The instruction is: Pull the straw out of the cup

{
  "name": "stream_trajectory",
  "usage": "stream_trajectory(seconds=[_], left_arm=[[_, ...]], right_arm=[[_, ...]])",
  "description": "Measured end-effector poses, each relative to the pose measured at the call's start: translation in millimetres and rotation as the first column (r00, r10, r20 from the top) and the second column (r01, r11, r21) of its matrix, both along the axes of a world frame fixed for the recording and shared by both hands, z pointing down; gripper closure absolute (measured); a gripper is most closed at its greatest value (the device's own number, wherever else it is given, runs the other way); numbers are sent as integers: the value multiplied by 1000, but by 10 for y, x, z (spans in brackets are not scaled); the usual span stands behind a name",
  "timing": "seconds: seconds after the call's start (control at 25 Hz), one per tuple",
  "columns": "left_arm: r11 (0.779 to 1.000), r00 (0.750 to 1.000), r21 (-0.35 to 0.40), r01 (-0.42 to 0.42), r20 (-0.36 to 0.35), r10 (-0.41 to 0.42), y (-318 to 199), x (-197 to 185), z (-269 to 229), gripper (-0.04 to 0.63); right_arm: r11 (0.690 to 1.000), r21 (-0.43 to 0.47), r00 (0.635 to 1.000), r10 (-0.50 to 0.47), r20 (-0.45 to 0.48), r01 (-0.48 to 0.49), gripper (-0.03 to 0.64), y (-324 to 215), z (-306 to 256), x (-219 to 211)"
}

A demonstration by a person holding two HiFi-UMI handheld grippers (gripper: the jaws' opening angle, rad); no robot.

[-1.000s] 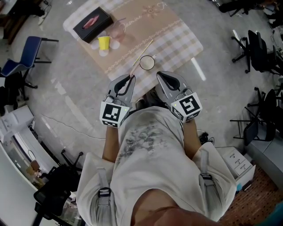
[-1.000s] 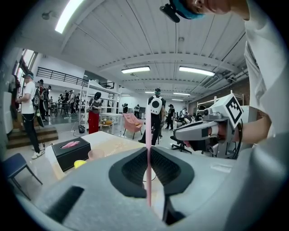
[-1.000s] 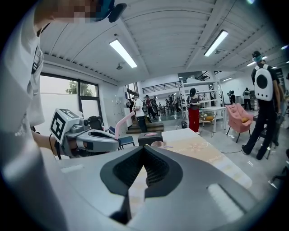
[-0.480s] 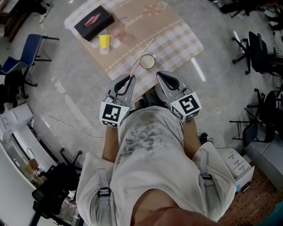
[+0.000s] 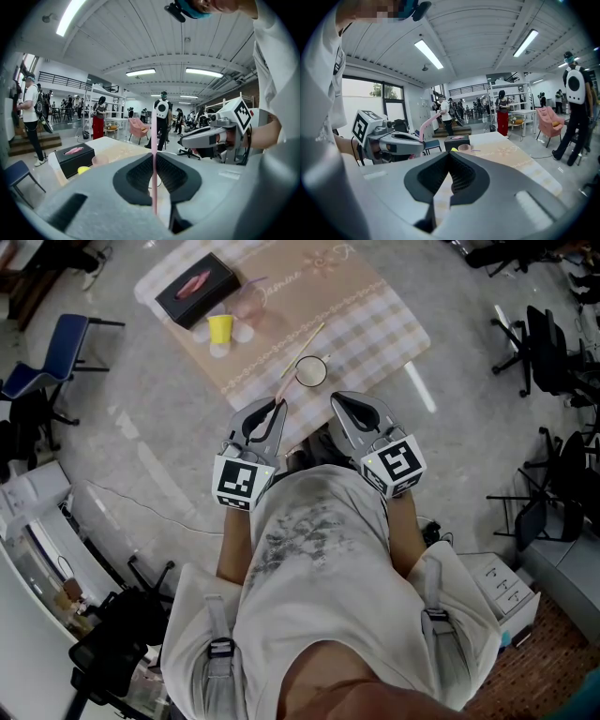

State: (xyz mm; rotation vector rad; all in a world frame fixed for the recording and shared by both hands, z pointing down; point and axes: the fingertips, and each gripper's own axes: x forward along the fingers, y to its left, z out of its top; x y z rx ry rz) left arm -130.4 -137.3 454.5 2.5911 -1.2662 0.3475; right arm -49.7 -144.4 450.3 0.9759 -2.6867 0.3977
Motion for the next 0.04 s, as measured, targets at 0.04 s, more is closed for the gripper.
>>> stream_trajectory(seconds=[0.04], left_arm=[[1000, 1000, 0, 0, -1, 0, -7, 4, 1, 566]], right_arm=[[1000, 0, 1000, 0, 0, 0, 609, -5, 4, 2]])
